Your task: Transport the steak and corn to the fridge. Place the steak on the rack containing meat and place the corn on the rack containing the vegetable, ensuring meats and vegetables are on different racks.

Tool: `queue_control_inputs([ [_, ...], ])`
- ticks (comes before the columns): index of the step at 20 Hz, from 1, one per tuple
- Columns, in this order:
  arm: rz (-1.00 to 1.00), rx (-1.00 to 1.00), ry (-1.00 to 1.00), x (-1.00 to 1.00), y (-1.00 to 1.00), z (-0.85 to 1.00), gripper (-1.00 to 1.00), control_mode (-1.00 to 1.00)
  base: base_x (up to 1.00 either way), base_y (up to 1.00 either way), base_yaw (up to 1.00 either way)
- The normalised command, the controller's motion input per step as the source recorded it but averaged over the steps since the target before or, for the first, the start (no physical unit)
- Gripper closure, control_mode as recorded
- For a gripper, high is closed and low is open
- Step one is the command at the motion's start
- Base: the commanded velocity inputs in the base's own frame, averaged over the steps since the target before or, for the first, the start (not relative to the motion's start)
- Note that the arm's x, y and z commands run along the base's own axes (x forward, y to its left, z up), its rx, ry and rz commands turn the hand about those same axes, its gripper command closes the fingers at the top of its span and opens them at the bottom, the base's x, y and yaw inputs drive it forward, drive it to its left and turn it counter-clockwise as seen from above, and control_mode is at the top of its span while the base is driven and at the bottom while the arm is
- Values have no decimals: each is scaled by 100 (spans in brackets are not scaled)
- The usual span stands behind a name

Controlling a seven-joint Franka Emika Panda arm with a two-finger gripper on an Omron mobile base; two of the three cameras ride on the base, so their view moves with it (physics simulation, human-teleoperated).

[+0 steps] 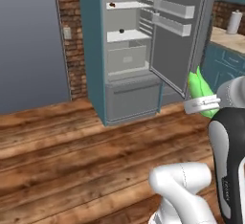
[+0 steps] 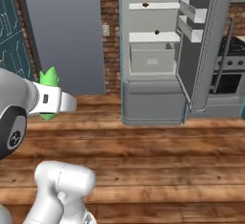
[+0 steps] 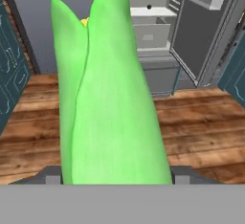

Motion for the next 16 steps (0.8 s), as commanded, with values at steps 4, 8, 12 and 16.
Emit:
queue_control_inputs([
  [4, 0, 0, 0, 0, 0, 0, 100, 100, 100, -26, -3],
  [8, 0, 0, 0, 0, 0, 0, 100, 100, 100, -21, -2],
  [12, 0, 0, 0, 0, 0, 0, 100, 100, 100, 0, -2],
  [16, 0, 0, 0, 0, 0, 0, 100, 100, 100, -8, -1],
])
